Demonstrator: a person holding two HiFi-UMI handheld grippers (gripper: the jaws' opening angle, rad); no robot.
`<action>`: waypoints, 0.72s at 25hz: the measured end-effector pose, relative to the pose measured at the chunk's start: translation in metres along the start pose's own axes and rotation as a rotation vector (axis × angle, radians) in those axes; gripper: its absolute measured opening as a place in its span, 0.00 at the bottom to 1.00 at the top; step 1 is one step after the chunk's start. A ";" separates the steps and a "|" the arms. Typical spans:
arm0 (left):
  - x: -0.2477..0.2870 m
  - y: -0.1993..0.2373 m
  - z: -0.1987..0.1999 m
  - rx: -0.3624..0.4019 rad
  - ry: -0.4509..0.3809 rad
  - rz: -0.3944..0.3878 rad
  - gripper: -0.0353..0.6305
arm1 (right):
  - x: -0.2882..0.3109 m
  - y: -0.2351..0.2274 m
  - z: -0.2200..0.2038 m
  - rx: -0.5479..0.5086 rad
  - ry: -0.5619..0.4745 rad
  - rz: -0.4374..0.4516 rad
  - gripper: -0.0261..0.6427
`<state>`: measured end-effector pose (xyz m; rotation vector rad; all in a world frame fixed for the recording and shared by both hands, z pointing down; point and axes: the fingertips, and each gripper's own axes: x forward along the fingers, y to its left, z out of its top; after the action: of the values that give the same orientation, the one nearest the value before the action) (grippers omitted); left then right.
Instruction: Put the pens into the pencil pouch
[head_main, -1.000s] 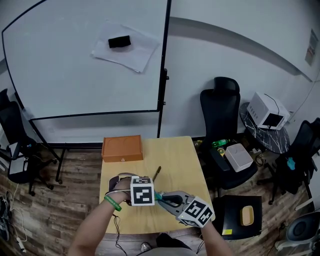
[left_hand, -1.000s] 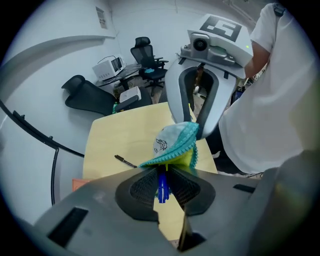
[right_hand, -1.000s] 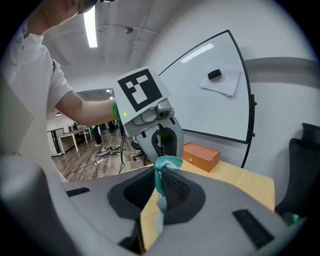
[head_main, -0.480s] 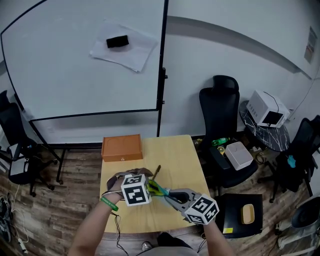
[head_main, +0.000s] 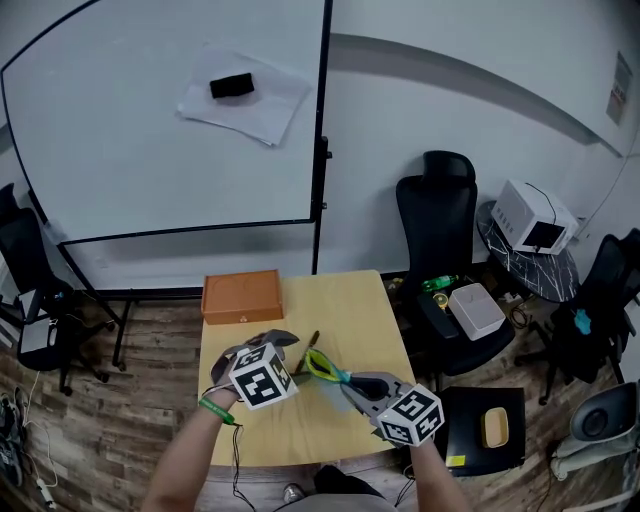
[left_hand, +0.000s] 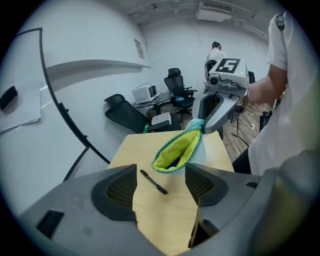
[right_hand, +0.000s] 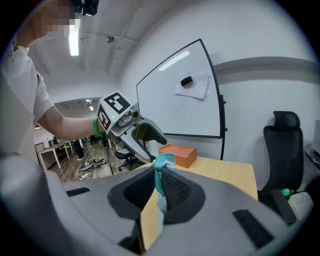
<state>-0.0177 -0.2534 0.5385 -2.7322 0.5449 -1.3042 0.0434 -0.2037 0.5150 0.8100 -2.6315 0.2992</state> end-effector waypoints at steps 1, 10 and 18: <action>0.002 0.005 0.000 -0.034 -0.027 0.022 0.47 | -0.001 -0.005 0.000 0.007 -0.002 -0.017 0.10; 0.032 0.048 -0.015 -0.335 -0.182 0.274 0.47 | -0.017 -0.034 -0.001 0.053 -0.019 -0.102 0.10; 0.093 0.042 -0.066 -0.603 -0.173 0.325 0.47 | -0.021 -0.047 -0.004 0.079 -0.025 -0.121 0.10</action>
<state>-0.0266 -0.3183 0.6405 -2.9589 1.4956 -0.9210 0.0878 -0.2300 0.5146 1.0009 -2.5938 0.3641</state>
